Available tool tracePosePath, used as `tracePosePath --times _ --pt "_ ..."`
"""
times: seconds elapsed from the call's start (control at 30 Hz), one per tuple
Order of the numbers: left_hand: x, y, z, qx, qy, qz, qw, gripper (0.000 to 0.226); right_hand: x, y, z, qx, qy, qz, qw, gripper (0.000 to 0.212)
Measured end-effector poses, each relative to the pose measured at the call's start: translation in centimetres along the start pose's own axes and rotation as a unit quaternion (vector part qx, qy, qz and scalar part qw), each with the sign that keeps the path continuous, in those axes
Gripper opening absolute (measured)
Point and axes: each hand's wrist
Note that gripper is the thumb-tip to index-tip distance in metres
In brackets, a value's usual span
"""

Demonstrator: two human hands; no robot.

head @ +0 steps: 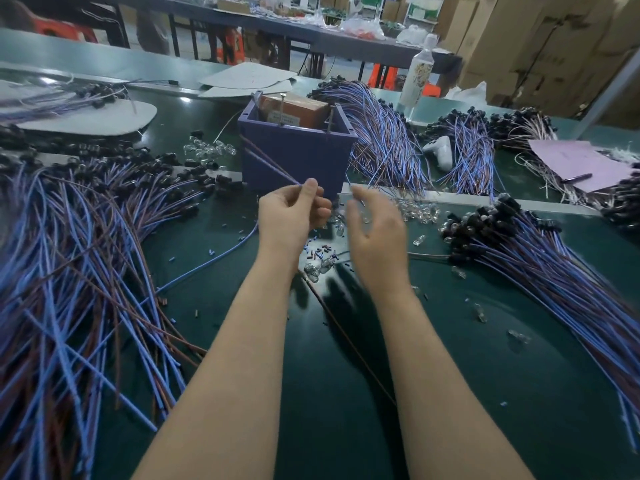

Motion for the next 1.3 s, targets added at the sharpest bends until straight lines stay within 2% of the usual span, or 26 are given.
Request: tracePosePath --times 0.07,0.2,0.3,0.47,0.67,0.77,0.87,0.97,1.03,1.3 --pt "0.0 0.0 0.2 -0.036 -0.021 -0.007 0.999 0.025 0.4 -1.1 -0.2 0.027 -0.005 0.078 0.997 0.028" --pt "-0.3 0.2 0.5 -0.08 -0.042 -0.028 0.996 0.026 0.7 -1.5 -0.5 0.023 -0.045 0.089 0.995 0.02" --pt "-0.2 0.1 0.5 -0.087 -0.054 -0.024 0.994 0.025 0.7 -1.3 -0.2 -0.003 -0.058 0.075 0.996 0.018" --pt "-0.2 -0.3 1.2 -0.22 -0.057 0.037 0.973 0.014 0.7 -1.2 0.3 -0.058 -0.091 0.049 0.993 0.024" --pt "-0.1 -0.2 1.4 -0.223 -0.034 0.064 0.972 0.012 0.3 -1.4 -0.4 -0.16 -0.214 0.015 0.963 0.011" --pt "-0.1 -0.3 1.7 -0.223 -0.029 0.05 0.973 0.013 0.2 -1.4 -0.5 -0.199 -0.246 -0.041 0.948 0.01" --pt "-0.3 -0.3 1.8 -0.207 -0.03 0.0 0.978 0.02 0.2 -1.1 -0.6 -0.216 -0.226 -0.094 0.945 0.013" --pt "-0.6 0.0 1.8 -0.215 -0.037 -0.068 0.974 0.017 0.6 -0.8 0.0 -0.13 -0.158 -0.058 0.977 0.035" --pt "-0.6 0.1 1.7 -0.199 -0.038 -0.096 0.975 0.017 0.8 -1.0 0.4 -0.094 -0.138 -0.019 0.986 0.041" --pt "-0.3 0.0 1.4 -0.239 -0.098 -0.082 0.963 0.023 0.7 -1.4 0.8 -0.062 -0.135 0.03 0.988 0.042"
Point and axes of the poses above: each hand's wrist, its own x-axis away from the middle knuckle, its own y-axis out of the back of the hand, z = x × y, and after that the axes turned 15 degrees about -x, right-handed
